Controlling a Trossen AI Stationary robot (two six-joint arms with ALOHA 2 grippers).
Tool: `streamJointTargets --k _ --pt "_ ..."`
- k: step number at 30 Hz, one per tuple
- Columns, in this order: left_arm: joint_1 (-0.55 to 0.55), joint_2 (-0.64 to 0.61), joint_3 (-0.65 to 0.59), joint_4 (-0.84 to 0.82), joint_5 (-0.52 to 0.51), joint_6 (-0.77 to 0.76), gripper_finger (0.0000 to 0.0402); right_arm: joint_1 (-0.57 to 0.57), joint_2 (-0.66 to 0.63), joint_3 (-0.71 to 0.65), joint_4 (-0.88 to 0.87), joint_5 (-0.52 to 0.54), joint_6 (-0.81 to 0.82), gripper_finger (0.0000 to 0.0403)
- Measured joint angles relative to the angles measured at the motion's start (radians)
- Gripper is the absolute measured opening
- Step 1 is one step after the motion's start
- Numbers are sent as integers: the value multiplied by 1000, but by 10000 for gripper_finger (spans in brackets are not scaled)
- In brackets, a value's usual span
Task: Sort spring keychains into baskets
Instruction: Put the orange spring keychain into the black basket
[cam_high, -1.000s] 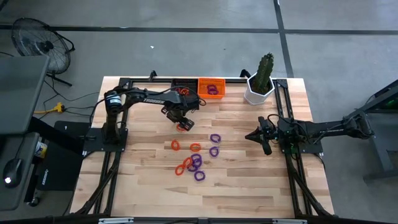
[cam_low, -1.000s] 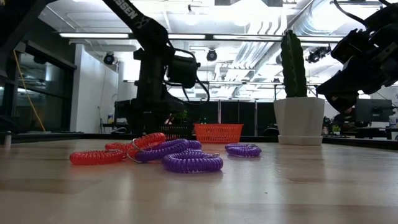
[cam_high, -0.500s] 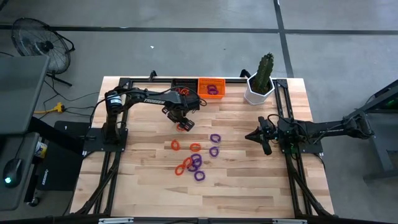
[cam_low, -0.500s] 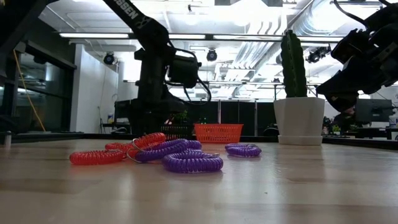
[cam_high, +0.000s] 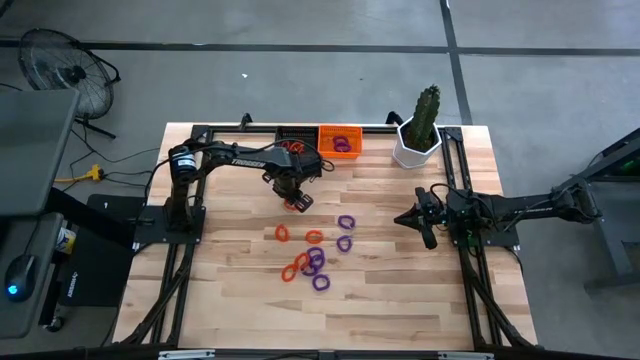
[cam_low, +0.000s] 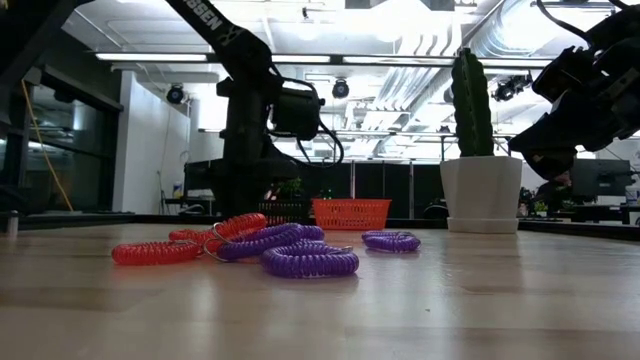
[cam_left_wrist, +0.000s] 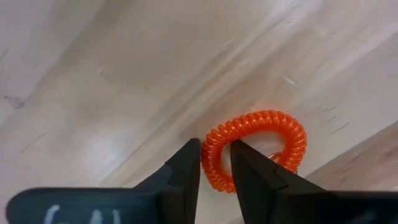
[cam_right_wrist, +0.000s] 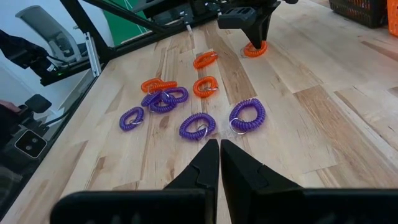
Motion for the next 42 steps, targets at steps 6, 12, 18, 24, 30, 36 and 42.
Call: streamJointTargets --k 6,12,18,24,30,36,42 --pt "-3 0 0 5 -4 82 61 0 0 0 0 0 0 12" --pt "-4 0 0 8 -3 164 40 0 0 0 0 0 0 12" --pt "-6 0 -1 8 -3 244 35 0 0 0 0 0 0 12" --pt "-11 -12 -4 8 -8 299 34 0 0 0 0 0 0 12" --pt "-18 -67 -7 16 -23 340 33 0 0 0 0 0 0 12" --pt "-30 -153 -7 -2 -25 357 33 0 0 0 0 0 0 12" --pt "-37 -239 -5 5 -40 375 33 0 0 0 0 0 0 12"
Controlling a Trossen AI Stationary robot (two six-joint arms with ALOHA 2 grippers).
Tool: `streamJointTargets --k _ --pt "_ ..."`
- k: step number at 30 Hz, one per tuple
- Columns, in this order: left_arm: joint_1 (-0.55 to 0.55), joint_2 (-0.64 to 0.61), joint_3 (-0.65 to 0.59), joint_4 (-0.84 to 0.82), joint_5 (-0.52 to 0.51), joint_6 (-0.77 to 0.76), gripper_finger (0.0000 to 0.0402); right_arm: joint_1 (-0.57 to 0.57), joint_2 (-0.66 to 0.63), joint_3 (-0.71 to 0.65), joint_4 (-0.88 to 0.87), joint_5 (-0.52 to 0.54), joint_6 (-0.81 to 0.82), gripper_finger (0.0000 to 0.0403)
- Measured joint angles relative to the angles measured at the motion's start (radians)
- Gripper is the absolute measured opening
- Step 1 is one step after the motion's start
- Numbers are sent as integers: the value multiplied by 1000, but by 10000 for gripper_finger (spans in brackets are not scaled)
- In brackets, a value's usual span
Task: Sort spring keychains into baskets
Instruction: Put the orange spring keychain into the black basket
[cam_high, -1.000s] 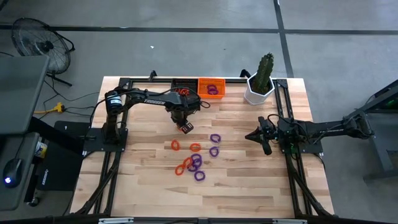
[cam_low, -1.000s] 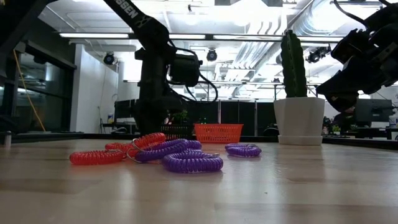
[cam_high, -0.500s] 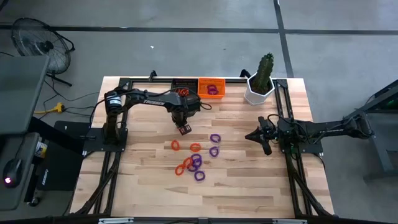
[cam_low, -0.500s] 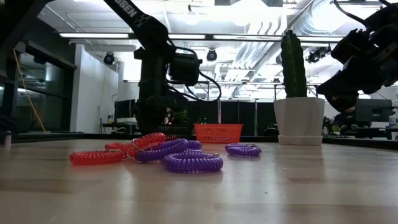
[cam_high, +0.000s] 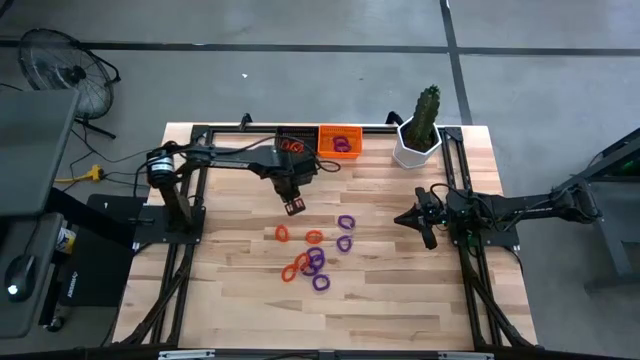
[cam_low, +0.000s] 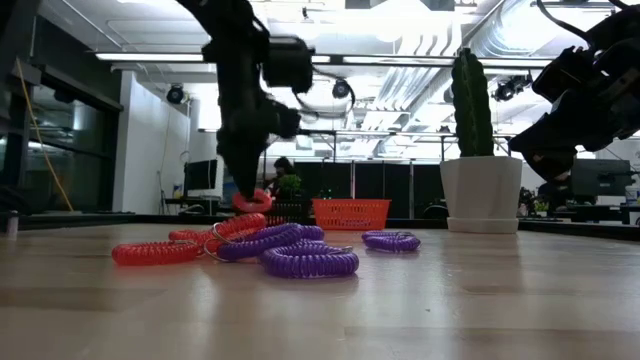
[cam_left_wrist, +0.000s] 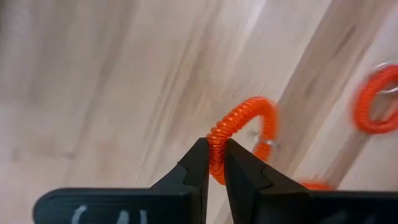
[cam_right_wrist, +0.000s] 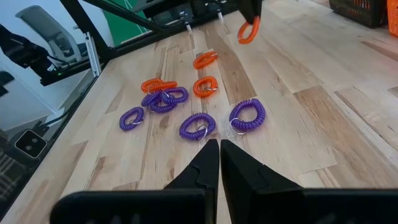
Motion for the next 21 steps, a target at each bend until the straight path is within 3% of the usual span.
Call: streamJointTargets --k 6,15,21 --pt "2 -90 2 17 -107 46 33 0 0 0 0 0 0 12" --pt "33 -154 4 67 -375 43 33 0 0 0 0 0 0 12" --pt "86 -153 4 80 -361 45 33 0 0 0 0 0 0 12"
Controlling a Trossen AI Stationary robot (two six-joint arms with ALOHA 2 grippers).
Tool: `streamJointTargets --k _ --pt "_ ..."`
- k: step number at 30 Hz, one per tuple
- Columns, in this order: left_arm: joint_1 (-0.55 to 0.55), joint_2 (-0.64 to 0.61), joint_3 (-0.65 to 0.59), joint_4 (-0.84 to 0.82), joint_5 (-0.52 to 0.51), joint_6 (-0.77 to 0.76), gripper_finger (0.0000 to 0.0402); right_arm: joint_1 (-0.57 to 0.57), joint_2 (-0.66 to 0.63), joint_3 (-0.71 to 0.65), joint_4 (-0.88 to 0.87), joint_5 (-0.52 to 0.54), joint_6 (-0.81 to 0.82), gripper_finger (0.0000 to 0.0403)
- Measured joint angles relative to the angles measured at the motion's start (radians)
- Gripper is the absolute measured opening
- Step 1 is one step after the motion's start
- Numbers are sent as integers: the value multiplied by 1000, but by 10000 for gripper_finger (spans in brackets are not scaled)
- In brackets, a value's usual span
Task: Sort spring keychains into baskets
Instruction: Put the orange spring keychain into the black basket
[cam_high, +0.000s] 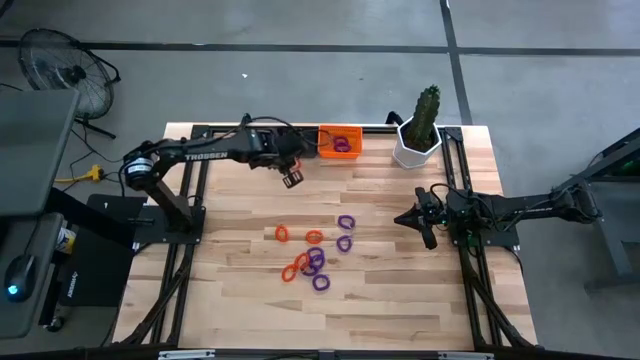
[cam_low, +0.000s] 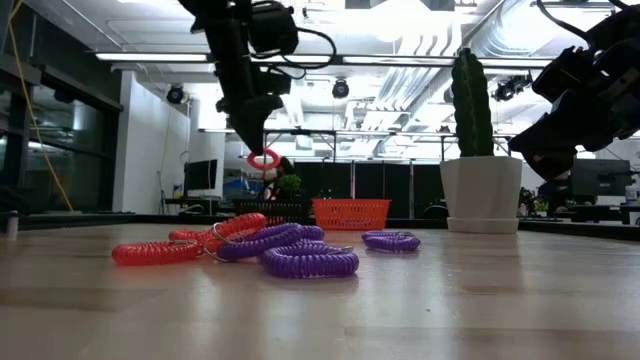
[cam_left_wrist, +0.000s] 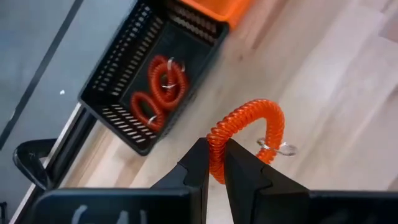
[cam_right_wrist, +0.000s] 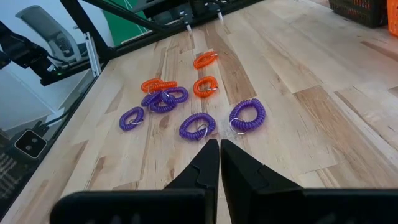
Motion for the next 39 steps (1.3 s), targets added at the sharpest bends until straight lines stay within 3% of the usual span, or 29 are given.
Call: streamJointTargets --k 22,39 --pt "320 9 7 64 65 -8 33 0 0 0 0 0 0 12" --pt "328 405 555 -277 146 31 33 0 0 0 0 0 0 12"
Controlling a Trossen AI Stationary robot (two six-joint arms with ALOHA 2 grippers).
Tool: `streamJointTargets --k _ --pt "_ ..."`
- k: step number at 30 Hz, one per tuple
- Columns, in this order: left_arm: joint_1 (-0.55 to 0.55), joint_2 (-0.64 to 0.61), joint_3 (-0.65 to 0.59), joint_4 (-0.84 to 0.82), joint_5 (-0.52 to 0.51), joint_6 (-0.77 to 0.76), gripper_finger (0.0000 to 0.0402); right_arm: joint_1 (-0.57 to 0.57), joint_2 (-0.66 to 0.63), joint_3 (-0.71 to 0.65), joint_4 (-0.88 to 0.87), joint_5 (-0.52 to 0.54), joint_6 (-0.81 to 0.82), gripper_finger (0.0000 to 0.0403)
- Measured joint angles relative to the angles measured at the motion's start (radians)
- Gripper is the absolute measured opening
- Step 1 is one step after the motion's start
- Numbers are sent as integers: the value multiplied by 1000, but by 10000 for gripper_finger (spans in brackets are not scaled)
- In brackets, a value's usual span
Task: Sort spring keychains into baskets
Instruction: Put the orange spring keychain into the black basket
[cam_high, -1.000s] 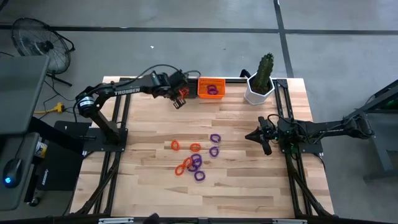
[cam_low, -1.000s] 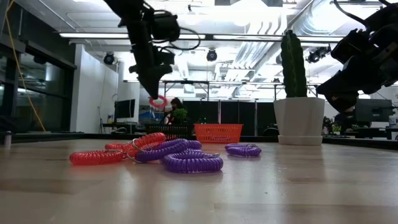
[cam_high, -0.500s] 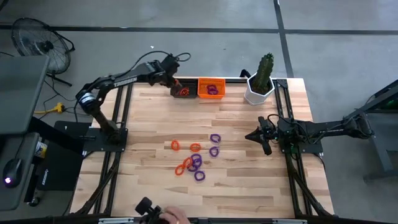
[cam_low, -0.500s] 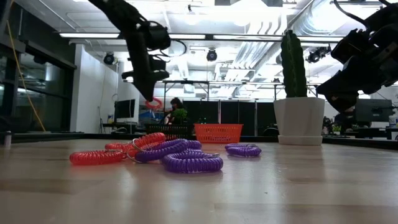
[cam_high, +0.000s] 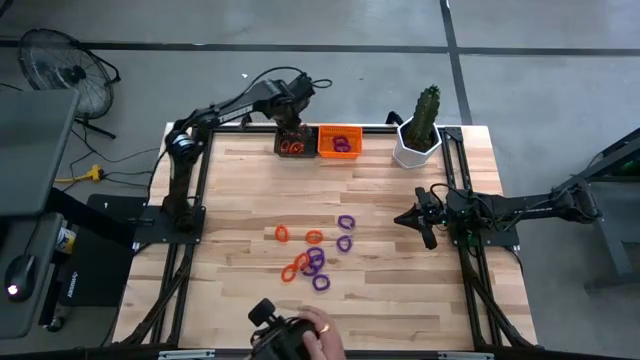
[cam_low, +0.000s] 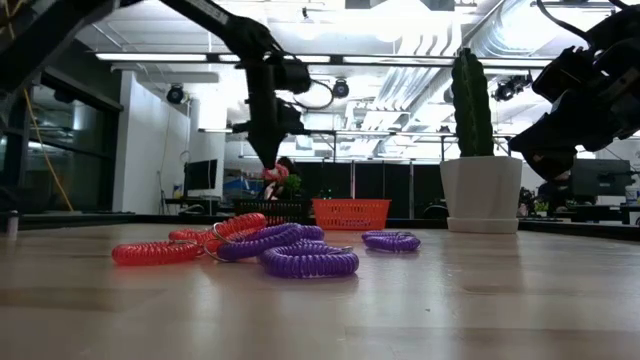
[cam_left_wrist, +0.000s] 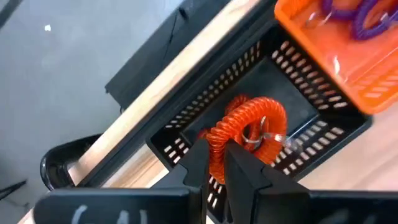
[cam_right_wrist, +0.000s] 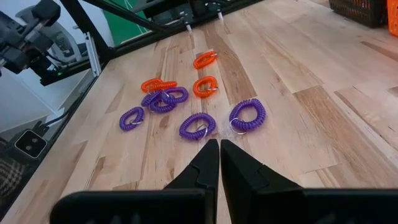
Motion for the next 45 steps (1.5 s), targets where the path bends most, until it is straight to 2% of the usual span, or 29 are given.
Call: streamJointTargets --k 3,9,18,25,39,42,45 --pt "-6 43 49 -50 10 3 33 0 0 0 0 0 0 12" --pt "-6 51 56 -91 52 18 35 0 0 0 0 0 0 12" --pt "-6 51 56 -135 49 20 102 0 0 0 0 0 0 12" --pt "-36 49 56 -172 52 11 114 0 0 0 0 0 0 12" --pt "-135 -85 54 -378 120 -311 115 0 0 0 0 0 0 12" --pt "-171 -125 -4 -389 120 -354 115 0 0 0 0 0 0 12" --pt "-217 -191 -111 -355 135 -373 115 0 0 0 0 0 0 12"
